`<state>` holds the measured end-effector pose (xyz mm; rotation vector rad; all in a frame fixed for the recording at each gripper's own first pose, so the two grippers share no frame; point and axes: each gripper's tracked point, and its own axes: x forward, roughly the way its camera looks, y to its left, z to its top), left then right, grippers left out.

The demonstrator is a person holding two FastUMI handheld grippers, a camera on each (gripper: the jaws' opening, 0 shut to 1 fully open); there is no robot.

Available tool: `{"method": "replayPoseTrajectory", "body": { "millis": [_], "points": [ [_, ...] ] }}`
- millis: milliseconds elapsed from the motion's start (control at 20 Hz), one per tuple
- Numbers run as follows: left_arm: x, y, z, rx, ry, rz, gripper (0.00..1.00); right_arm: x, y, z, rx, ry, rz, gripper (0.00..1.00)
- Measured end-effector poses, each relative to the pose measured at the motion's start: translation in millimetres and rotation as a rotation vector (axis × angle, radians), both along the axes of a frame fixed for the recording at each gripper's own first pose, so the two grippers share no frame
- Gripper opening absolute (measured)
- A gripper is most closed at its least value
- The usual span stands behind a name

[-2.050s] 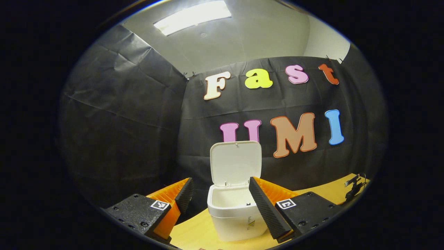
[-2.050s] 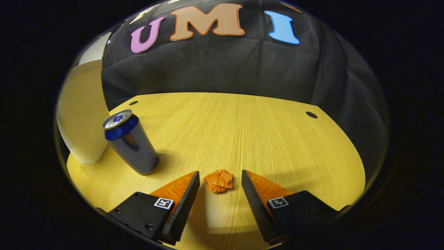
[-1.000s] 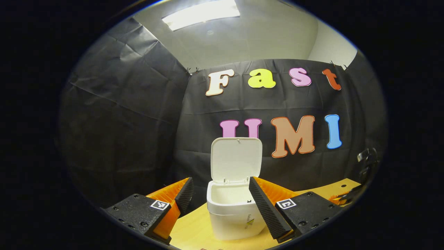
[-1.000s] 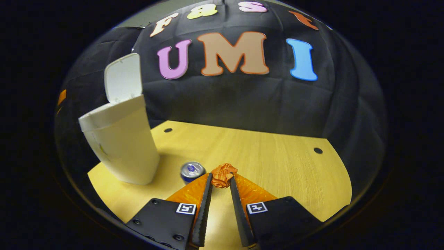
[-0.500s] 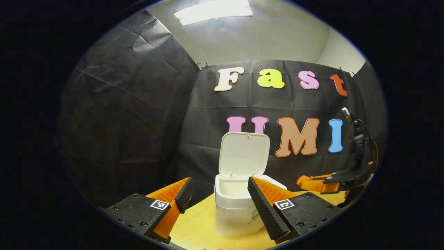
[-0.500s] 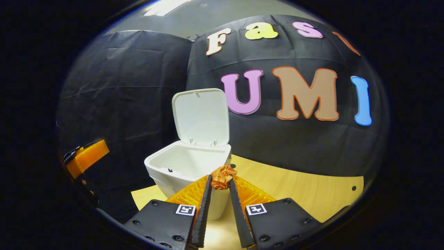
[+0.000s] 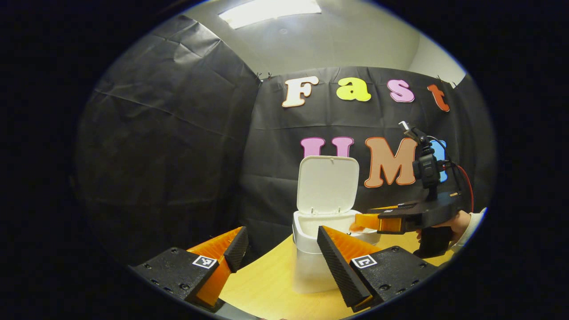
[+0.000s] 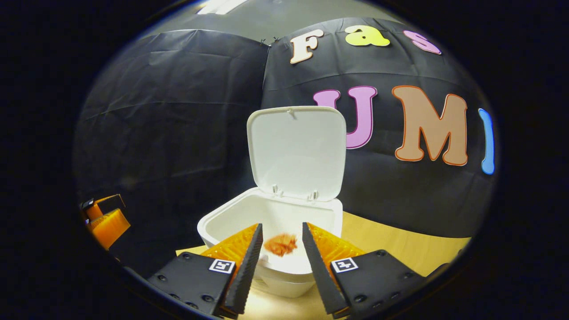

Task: Press the lid of the desktop garbage bin to open it, pick up the crumpled paper on the desktop and throw it into the bin, then pick up the pop can on the desktop and drop it into the bin, and finally close the garbage bin lid.

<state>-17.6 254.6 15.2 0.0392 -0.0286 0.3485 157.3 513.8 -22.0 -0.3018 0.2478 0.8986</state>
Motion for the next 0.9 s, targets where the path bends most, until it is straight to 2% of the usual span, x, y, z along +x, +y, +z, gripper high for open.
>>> {"method": "replayPoseTrajectory", "body": {
  "millis": [50,100,150,250,500,700,900],
  "points": [
    [2,-2,0,0.001,0.001,-0.007,0.94,0,-1,0,-0.003,0.000,0.000,0.74],
    [5,-4,-1,0.003,0.002,-0.015,0.94,1,0,-3,-0.007,0.002,-0.004,0.77],
    [8,-7,0,0.005,0.001,-0.025,0.94,3,-1,-3,-0.010,0.003,-0.012,0.91],
    [10,-14,0,0.012,0.002,-0.051,0.94,7,-2,-1,-0.004,0.008,-0.021,0.98],
    [31,-45,0,0.014,-0.001,-0.150,0.94,8,-33,27,0.059,-0.018,-0.067,0.98],
    [60,-99,-6,0.001,-0.006,-0.301,0.94,16,-107,69,0.132,-0.116,-0.211,0.98],
    [86,-170,-17,-0.019,-0.010,-0.491,0.94,19,-193,94,0.179,-0.154,-0.380,0.98]
  ]
}}
